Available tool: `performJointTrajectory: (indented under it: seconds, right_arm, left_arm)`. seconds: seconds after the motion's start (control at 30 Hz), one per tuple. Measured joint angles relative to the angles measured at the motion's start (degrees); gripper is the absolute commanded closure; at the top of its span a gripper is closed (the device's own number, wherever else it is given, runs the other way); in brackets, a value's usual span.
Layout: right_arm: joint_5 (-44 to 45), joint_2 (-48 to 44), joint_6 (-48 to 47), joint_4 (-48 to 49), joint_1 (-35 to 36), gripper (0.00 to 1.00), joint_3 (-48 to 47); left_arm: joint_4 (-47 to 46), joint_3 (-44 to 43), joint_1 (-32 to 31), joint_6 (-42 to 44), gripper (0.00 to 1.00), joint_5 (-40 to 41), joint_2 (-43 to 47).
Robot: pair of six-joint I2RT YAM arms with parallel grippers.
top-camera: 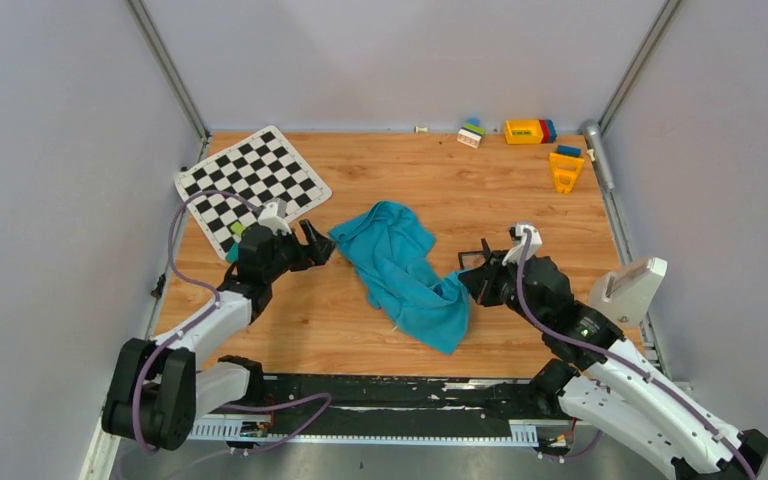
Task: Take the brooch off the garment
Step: Flatten out the clothes at the center of the board.
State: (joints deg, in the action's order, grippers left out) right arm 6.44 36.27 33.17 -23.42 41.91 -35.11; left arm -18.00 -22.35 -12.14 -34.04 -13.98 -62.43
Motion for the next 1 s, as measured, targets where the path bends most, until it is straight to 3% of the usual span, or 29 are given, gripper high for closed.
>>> performJointTrajectory:
  seconds: [0.37,0.6,0.8,0.87,0.93,0.97,1.0]
  right_arm:
    - [0.59,-8.87,1.7,-2.34,0.0,1.0,2.21]
    - [0.55,-8.0,1.68,-2.54,0.0,1.0,2.19]
    - [0.52,-7.19,1.64,-2.56,0.0,1.0,2.16]
    - [0.55,-6.93,1.64,-2.54,0.0,1.0,2.16]
    - [0.55,-6.4,1.64,-2.51,0.0,1.0,2.16]
    - [0.57,-5.86,1.64,-2.54,0.0,1.0,2.05]
    - [0.57,-5.25,1.62,-2.49,0.0,1.0,1.95]
  left_arm:
    - [11.78,-15.65,-1.11,1.4,0.21,6.75,-17.77]
    - [13.88,-22.84,-1.11,1.16,0.3,6.34,-28.74]
    - [14.27,-29.03,-1.11,0.9,0.3,2.36,-37.16]
    - [13.88,-29.55,-1.11,0.59,0.39,1.29,-37.83]
    - [13.77,-30.45,-1.18,0.0,0.55,0.26,-39.04]
    - [13.77,-31.17,-1.18,-0.17,0.71,-0.26,-39.82]
    - [13.88,-31.91,-1.22,-0.13,0.79,-0.66,-40.83]
